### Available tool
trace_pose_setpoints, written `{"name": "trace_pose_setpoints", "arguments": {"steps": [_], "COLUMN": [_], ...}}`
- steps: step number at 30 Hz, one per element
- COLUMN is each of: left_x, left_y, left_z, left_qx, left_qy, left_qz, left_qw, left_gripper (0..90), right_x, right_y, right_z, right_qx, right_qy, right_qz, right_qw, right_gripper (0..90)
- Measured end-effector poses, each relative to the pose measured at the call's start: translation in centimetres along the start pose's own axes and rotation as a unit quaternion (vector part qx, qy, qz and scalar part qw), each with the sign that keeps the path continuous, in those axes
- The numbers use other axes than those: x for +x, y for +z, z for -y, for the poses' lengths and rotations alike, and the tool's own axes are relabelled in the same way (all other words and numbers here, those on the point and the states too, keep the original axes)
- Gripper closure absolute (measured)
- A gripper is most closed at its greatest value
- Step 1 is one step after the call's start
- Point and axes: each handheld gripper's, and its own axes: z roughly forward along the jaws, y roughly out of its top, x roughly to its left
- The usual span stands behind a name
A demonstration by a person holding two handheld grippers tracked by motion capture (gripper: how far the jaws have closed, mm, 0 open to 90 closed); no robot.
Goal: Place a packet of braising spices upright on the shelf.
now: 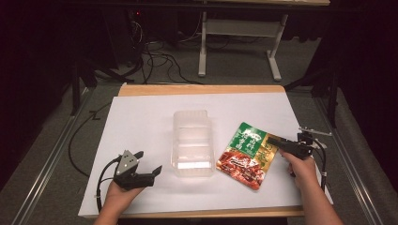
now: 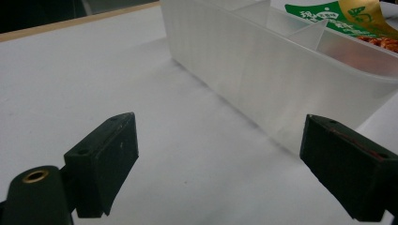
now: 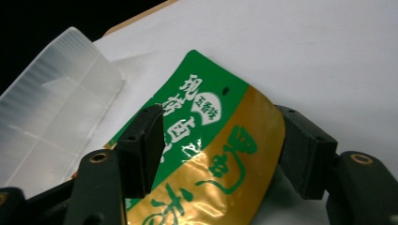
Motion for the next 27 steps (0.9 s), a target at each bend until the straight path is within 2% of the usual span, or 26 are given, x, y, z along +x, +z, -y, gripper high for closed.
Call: {"name": "trace_pose_setpoints", "arguments": {"steps": [7,13,15,20,25,27], "left_x": [-0.1,-0.1,-0.2,-0.1,-0.2,-0.2], "left_y": [-0.2,-0.3,-0.4,-0.5,-0.4,-0.5], "left_z": [0.0,-0.1,-0.1,-0.1,-0.1,-0.1], "left_qx": [-0.007,-0.016,-0.016,-0.02,-0.018,-0.02], "left_qy": [0.005,0.005,0.006,0.006,0.008,0.008], "left_qz": [0.003,0.004,0.002,0.001,0.001,0.003], "left_qw": [1.0,0.9999,0.9998,0.9998,0.9998,0.9998], "left_gripper": [12.3,12.4,12.4,12.4,12.4,12.4], "right_x": [0.8,0.8,0.6,0.5,0.7,1.4], "right_y": [0.7,1.2,1.5,1.7,1.4,1.2], "right_z": [0.1,0.2,0.3,0.4,0.3,0.2], "right_qx": [0.015,0.021,0.029,0.038,0.031,0.021], "right_qy": [-0.013,-0.007,0.004,0.002,-0.009,-0.021], "right_qz": [-0.006,-0.004,0.003,0.011,-0.006,-0.031], "right_qw": [0.9998,0.9997,0.9996,0.9992,0.9995,0.9991], "right_gripper": [37.5,32.8,30.4,29.6,32.7,34.9]}}
